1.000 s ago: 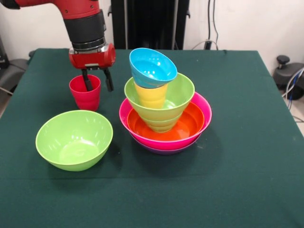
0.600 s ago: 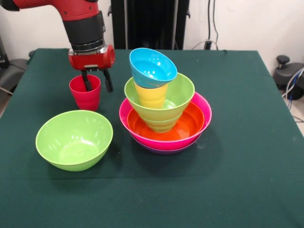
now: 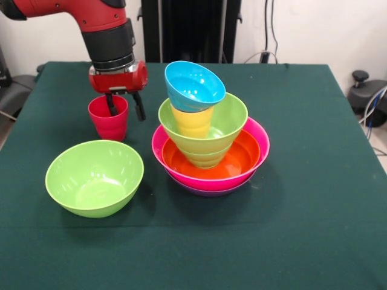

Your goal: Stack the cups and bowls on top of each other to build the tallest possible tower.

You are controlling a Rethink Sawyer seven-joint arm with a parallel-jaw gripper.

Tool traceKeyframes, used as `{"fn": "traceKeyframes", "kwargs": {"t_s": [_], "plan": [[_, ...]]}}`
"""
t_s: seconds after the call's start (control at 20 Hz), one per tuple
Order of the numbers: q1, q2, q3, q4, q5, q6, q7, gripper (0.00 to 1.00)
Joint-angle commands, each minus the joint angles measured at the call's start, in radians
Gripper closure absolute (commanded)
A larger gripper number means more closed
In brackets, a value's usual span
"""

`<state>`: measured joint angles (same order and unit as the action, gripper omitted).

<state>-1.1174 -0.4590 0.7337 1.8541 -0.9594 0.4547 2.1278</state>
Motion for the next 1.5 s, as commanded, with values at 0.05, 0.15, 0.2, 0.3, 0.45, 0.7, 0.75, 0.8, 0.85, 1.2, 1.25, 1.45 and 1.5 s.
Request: {"fn": "traceKeyframes", "kwargs": {"t_s": [0.05,0.15,0.2,0.3,0.45,0.7,0.75,0.8,0.85,1.2,1.25,1.45,1.5], "plan": [[0.047,0.021,-0.068,-0.074,-0.112,-0.012,-0.151,0.00],[0.055,0.026,-0.076,-0.078,-0.118,-0.016,-0.144,0.00],[0.059,0.026,-0.078,-0.079,-0.120,-0.020,-0.140,0.00],[0.063,0.026,-0.082,-0.080,-0.127,-0.022,-0.135,0.00],[0.066,0.026,-0.086,-0.078,-0.136,-0.027,-0.120,1.00],[0.072,0.020,-0.090,-0.072,-0.136,-0.037,-0.110,1.00],[0.071,0.015,-0.088,-0.069,-0.132,-0.036,-0.113,1.00],[0.069,0.011,-0.087,-0.065,-0.127,-0.034,-0.117,1.00],[0.066,0.007,-0.085,-0.062,-0.121,-0.032,-0.122,1.00],[0.033,-0.080,-0.028,0.009,-0.041,0.011,-0.153,1.00],[0.023,-0.127,-0.005,0.044,-0.007,0.026,-0.156,1.00],[-0.006,-0.294,0.077,0.160,0.138,0.083,-0.155,1.00],[-0.011,-0.334,0.097,0.183,0.178,0.099,-0.155,1.00]]}}
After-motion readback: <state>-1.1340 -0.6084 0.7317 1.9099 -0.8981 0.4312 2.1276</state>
